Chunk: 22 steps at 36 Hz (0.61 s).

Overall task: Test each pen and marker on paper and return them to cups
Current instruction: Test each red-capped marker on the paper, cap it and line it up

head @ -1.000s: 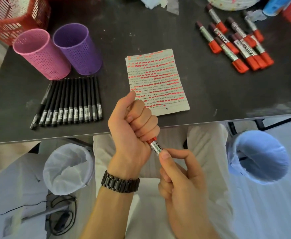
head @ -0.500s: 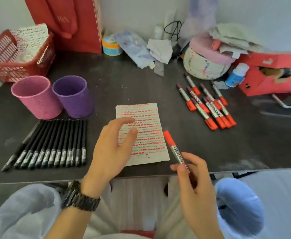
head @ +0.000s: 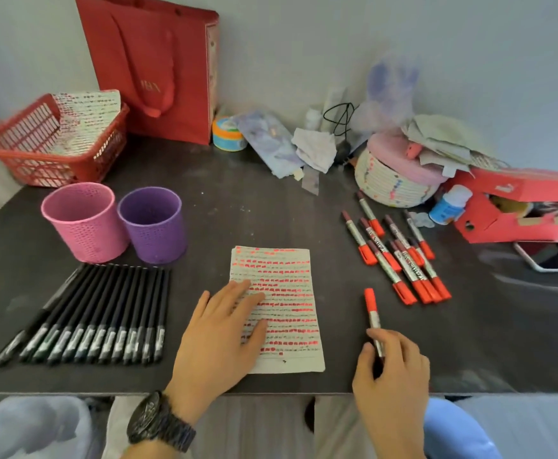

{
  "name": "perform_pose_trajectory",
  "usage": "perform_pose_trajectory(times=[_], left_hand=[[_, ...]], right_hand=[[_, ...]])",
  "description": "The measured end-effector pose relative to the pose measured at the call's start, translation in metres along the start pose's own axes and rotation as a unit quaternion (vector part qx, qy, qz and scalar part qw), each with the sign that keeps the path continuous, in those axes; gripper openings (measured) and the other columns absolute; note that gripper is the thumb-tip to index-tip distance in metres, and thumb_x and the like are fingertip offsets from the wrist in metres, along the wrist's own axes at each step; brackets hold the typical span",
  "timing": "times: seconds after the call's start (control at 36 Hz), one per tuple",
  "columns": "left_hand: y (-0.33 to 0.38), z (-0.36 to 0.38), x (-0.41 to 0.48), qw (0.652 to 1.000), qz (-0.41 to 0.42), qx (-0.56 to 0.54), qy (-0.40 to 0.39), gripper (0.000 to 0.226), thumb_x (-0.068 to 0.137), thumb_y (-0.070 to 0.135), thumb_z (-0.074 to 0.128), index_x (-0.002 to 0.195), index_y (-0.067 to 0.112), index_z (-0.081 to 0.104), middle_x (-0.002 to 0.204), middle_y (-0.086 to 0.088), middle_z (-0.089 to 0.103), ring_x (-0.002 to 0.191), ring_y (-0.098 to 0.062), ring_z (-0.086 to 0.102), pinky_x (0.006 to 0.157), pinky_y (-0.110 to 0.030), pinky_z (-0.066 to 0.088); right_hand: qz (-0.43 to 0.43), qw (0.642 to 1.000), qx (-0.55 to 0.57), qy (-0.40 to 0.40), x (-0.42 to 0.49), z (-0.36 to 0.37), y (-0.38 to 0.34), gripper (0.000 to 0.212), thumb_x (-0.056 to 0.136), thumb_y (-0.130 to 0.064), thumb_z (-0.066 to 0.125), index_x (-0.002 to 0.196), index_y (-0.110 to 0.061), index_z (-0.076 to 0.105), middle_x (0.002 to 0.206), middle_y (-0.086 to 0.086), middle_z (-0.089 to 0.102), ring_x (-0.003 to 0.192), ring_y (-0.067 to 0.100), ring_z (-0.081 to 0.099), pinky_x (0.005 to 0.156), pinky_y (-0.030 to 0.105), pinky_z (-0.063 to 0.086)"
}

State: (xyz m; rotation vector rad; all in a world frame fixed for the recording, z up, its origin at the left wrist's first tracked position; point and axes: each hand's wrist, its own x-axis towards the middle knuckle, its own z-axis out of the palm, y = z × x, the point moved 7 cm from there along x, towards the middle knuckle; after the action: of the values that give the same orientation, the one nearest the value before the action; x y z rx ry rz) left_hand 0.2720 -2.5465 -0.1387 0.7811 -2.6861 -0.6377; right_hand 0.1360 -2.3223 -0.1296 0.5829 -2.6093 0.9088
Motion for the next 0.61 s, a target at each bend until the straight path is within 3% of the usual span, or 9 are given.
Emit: perform_pose_trajectory(times=[0.08, 0.22, 0.33, 0.5, 0.61], left_hand=[[-0.002, 0.001, 0.0, 1.0, -0.004, 0.001, -0.001, 0.048, 0.099, 0.05, 0.051, 0.145, 0.036, 0.051, 0.16, 0.014, 0.034, 0.15, -0.009, 0.026, 0.123, -0.034, 0.002], [-0.002, 0.001, 0.0, 1.0, -0.006, 0.002, -0.009, 0.05, 0.099, 0.052, 0.047, 0.147, 0.039, 0.047, 0.161, 0.016, 0.03, 0.151, -0.006, 0.021, 0.125, -0.033, 0.001], [-0.002, 0.0, 0.0, 1.0, -0.005, -0.003, -0.008, 0.05, 0.1, 0.053, 0.046, 0.148, 0.039, 0.046, 0.161, 0.016, 0.03, 0.152, -0.007, 0.021, 0.124, -0.033, -0.001], [-0.004, 0.001, 0.0, 1.0, -0.003, -0.005, -0.003, 0.05, 0.099, 0.053, 0.046, 0.147, 0.039, 0.047, 0.161, 0.016, 0.031, 0.151, -0.006, 0.022, 0.124, -0.032, 0.0], [-0.005, 0.003, 0.0, 1.0, 0.001, -0.002, -0.001, 0.05, 0.099, 0.053, 0.045, 0.146, 0.039, 0.049, 0.16, 0.016, 0.033, 0.151, -0.007, 0.024, 0.123, -0.031, 0.0]], right_hand=[[0.031, 0.999, 0.012, 0.006, 0.001, -0.002, 0.004, 0.031, 0.077, 0.004, 0.078, 0.102, -0.013, 0.074, 0.111, 0.012, 0.064, 0.096, 0.038, 0.059, 0.084, 0.039, 0.043], [0.069, 0.997, 0.021, -0.031, 0.006, -0.004, 0.009, 0.035, 0.085, -0.007, 0.074, 0.119, -0.014, 0.066, 0.105, 0.005, 0.066, 0.09, 0.027, 0.053, 0.077, 0.037, 0.043], [0.077, 0.995, 0.004, -0.067, 0.014, -0.007, 0.011, 0.025, 0.093, -0.02, 0.067, 0.117, -0.019, 0.067, 0.101, -0.003, 0.064, 0.089, 0.016, 0.05, 0.075, 0.032, 0.039], [0.061, 0.997, -0.047, -0.026, 0.022, -0.014, 0.017, 0.017, 0.089, -0.011, 0.07, 0.105, -0.012, 0.077, 0.095, 0.009, 0.065, 0.085, 0.035, 0.059, 0.073, 0.042, 0.05], [0.06, 0.995, -0.062, -0.052, 0.024, -0.012, 0.023, 0.019, 0.093, -0.018, 0.067, 0.108, -0.013, 0.077, 0.093, 0.007, 0.063, 0.084, 0.028, 0.056, 0.072, 0.035, 0.044]])
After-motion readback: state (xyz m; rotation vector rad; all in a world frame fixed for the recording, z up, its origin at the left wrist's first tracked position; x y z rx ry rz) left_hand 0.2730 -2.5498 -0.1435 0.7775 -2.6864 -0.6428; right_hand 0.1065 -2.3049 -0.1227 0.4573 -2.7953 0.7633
